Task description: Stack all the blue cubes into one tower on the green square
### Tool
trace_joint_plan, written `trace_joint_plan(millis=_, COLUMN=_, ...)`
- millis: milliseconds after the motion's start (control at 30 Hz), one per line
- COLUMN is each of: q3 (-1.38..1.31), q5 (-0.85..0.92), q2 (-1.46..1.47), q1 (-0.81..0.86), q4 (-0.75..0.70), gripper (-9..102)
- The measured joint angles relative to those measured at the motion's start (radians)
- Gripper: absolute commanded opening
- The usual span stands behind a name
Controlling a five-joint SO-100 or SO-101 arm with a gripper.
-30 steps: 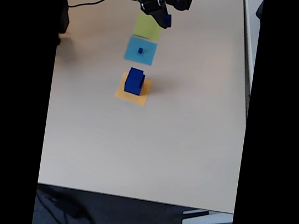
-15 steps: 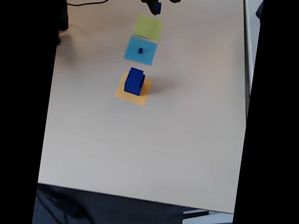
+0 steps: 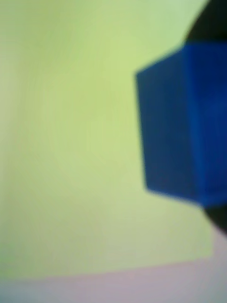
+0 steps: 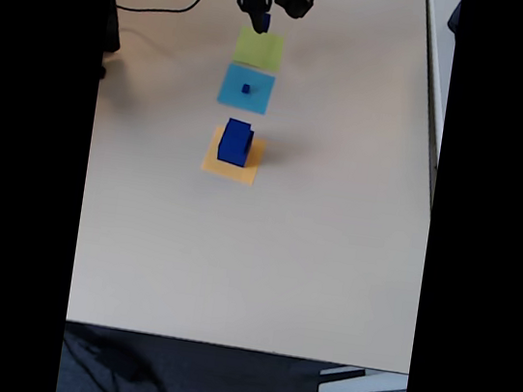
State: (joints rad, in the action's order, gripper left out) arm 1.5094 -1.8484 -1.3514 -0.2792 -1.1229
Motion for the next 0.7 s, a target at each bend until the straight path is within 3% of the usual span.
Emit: trace_joint_plan(millis=700, q3=-0.023, q5=0.005, q2=0.132, q1=0.018, q4=0.110, gripper=0)
